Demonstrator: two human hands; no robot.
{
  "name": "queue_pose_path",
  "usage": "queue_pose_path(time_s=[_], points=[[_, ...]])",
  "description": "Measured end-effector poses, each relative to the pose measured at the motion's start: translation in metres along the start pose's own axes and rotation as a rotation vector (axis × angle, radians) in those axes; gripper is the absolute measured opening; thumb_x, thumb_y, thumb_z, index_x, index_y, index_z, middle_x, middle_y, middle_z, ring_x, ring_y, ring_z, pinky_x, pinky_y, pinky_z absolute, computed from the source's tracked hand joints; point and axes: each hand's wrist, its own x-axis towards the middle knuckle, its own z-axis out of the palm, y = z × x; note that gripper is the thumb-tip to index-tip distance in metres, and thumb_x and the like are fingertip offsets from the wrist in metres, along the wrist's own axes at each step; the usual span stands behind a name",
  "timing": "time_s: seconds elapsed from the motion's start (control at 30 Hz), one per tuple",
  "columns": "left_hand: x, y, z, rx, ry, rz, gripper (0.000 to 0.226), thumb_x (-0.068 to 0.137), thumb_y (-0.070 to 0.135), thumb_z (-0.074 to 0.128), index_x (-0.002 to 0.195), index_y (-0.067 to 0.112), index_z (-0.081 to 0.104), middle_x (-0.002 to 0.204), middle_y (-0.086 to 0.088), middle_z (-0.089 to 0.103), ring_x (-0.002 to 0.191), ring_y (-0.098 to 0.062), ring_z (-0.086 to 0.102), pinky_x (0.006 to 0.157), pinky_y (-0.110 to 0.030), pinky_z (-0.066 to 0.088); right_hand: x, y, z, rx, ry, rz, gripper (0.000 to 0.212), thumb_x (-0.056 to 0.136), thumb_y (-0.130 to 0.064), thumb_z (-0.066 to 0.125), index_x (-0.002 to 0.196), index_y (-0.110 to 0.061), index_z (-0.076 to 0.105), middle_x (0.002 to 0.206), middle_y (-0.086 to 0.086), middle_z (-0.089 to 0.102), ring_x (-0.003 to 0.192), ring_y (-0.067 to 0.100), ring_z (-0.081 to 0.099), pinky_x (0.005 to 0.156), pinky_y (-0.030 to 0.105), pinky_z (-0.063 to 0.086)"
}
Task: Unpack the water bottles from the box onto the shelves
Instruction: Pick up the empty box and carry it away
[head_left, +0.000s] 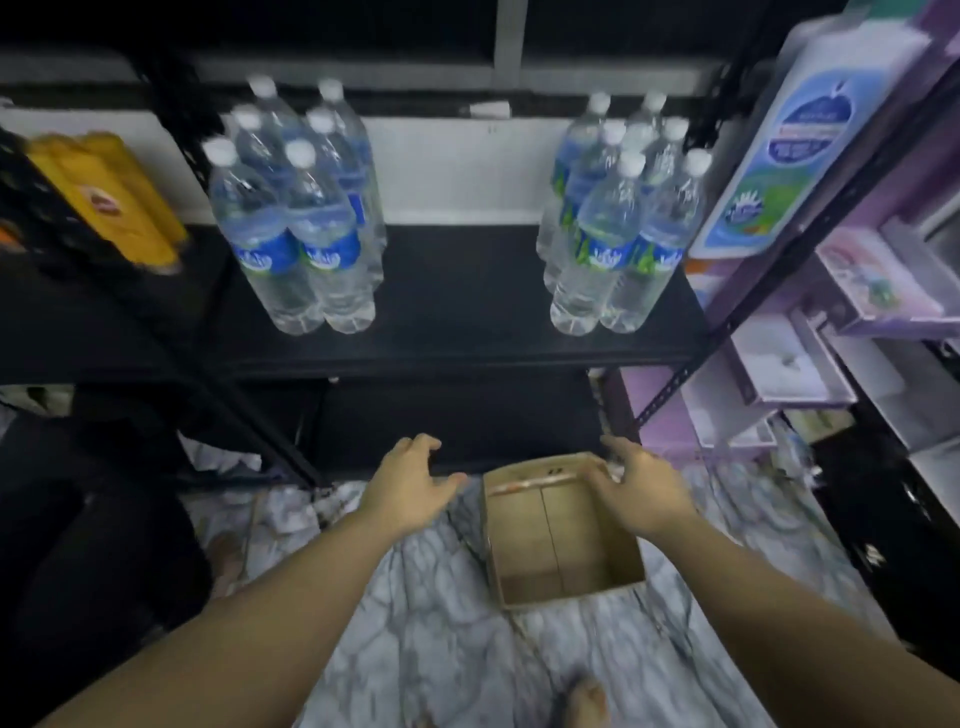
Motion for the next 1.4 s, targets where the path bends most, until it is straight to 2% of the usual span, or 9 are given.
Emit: queue_pose_path(time_s=[0.23,0.37,0.47,0.57,0.73,0.97,1.13,1.23,1.4], points=[[0.061,-0.030,0.123,-0.048,-0.073,-0.155,0.058,0.093,0.044,0.076,0.139,0.015,0.056,0.139,-0.009,0.052,0.128,-0.026,0.056,0.097,-0.027,0.042,0.064,0.112,0.058,0.013,-0.094,0.160,0.060,0.099,-0.048,0.065,0.151,-0.019,0.053,0.141,0.011,0.065,0.127,0.035,0.062,0.103,0.040,0.048],[0.104,-0.054,0.203,-0.116,-0.097,-0.286,0.073,0.091,0.045,0.077,0.150,0.018,0.046,0.146,-0.009,0.049,0.133,-0.028,0.055,0.107,-0.037,0.047,0.116,0.183,0.102,-0.011,-0.191,0.197,0.060,0.100,-0.050,0.062,0.151,-0.019,0.052,0.136,0.012,0.066,0.118,0.033,0.064,0.091,0.037,0.050],[0.133,-0.074,0.264,-0.179,-0.123,-0.401,0.081,0.091,0.043,0.078,0.156,0.016,0.039,0.152,-0.012,0.046,0.134,-0.032,0.055,0.100,-0.037,0.050,0.154,0.239,0.139,-0.031,-0.257,0.222,0.059,0.100,-0.052,0.061,0.150,-0.022,0.052,0.130,0.009,0.069,0.112,0.031,0.065,0.085,0.033,0.047],[0.159,-0.096,0.318,-0.173,-0.132,-0.469,0.084,0.091,0.045,0.078,0.158,0.017,0.037,0.154,-0.012,0.047,0.132,-0.033,0.057,0.098,-0.038,0.052,0.191,0.285,0.173,-0.007,-0.297,0.262,0.062,0.099,-0.051,0.062,0.153,-0.025,0.047,0.133,0.007,0.068,0.114,0.030,0.065,0.087,0.033,0.048],[0.197,-0.130,0.385,-0.145,-0.125,-0.529,0.086,0.089,0.045,0.078,0.159,0.020,0.034,0.152,-0.015,0.041,0.126,-0.033,0.059,0.097,-0.046,0.057,0.249,0.349,0.225,0.006,-0.284,0.318,0.071,0.102,-0.043,0.060,0.164,-0.024,0.031,0.157,0.012,0.051,0.140,0.036,0.052,0.112,0.044,0.045],[0.227,-0.168,0.436,-0.191,-0.068,-0.669,0.087,0.096,0.041,0.067,0.166,0.025,0.018,0.157,-0.018,0.045,0.132,-0.041,0.057,0.105,-0.050,0.053,0.295,0.397,0.276,0.056,-0.328,0.406,0.073,0.102,-0.039,0.059,0.166,-0.028,0.025,0.156,0.006,0.053,0.134,0.036,0.057,0.102,0.039,0.048],[0.234,-0.178,0.454,-0.582,-0.064,-0.788,0.067,0.099,0.023,0.067,0.159,0.029,0.038,0.120,-0.007,0.069,0.105,-0.033,0.069,0.083,-0.043,0.053,0.298,0.415,0.301,0.281,-0.250,0.456,0.054,0.091,-0.038,0.070,0.143,-0.036,0.055,0.121,-0.002,0.072,0.109,0.028,0.070,0.095,0.044,0.060],[0.233,-0.176,0.454,-0.561,0.004,-0.728,0.052,0.099,0.023,0.066,0.149,0.028,0.051,0.108,-0.005,0.070,0.101,-0.033,0.071,0.090,-0.051,0.060,0.294,0.411,0.301,0.294,-0.166,0.452,0.043,0.092,-0.036,0.071,0.133,-0.037,0.060,0.099,-0.006,0.072,0.096,0.025,0.072,0.083,0.040,0.061],[0.212,-0.169,0.428,-0.414,0.096,-0.624,0.033,0.098,0.048,0.061,0.130,0.038,0.063,0.091,0.004,0.075,0.095,-0.030,0.074,0.090,-0.049,0.062,0.271,0.396,0.279,0.213,-0.084,0.384,0.042,0.098,-0.032,0.065,0.140,-0.032,0.058,0.092,-0.008,0.066,0.091,0.023,0.063,0.076,0.031,0.046]])
